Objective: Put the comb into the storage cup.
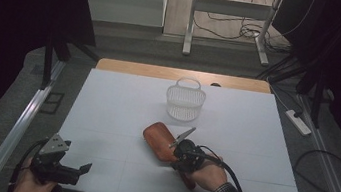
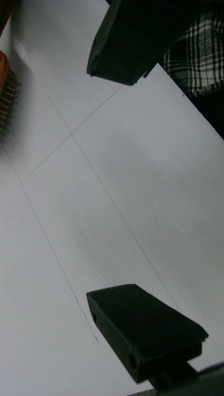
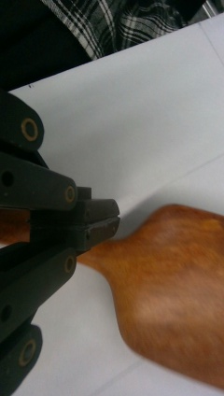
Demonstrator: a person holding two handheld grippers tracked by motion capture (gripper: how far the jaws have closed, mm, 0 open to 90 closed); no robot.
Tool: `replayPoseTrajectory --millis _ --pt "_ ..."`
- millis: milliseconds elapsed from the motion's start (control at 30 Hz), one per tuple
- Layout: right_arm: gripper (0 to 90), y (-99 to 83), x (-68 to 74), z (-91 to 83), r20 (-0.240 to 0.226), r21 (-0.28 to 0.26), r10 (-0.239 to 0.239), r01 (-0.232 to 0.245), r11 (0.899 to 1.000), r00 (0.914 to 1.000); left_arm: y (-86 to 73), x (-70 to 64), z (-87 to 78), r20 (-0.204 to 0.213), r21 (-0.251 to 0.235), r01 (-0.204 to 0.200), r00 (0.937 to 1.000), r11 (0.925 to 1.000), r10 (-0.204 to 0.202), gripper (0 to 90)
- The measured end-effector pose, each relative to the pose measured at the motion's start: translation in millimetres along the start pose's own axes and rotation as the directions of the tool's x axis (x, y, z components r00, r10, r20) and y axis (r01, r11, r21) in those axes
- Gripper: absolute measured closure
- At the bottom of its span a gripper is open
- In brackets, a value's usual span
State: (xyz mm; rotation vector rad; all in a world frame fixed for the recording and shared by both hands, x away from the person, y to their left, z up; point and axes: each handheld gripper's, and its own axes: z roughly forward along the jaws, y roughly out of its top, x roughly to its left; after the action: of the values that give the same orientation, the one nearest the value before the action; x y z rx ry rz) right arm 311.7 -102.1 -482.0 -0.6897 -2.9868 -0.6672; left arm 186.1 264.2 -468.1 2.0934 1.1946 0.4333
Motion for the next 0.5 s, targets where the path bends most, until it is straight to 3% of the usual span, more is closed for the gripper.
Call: replayPoseTrajectory --millis 333,500 --pt "89.1 -5.2 6.0 17.0 -0.003 0.077 -0.023 0.024 0.997 0.9997 0.1 -0.3 0.1 0.0 0.001 -0.004 1.0 1.0 0.004 0.0" --pt "89.0 -6.0 4.2 17.1 0.0 0.078 -0.019 0.019 0.997 0.9998 0.0 -0.4 0.1 0.0 0.002 -0.005 1.0 1.0 0.005 0.0"
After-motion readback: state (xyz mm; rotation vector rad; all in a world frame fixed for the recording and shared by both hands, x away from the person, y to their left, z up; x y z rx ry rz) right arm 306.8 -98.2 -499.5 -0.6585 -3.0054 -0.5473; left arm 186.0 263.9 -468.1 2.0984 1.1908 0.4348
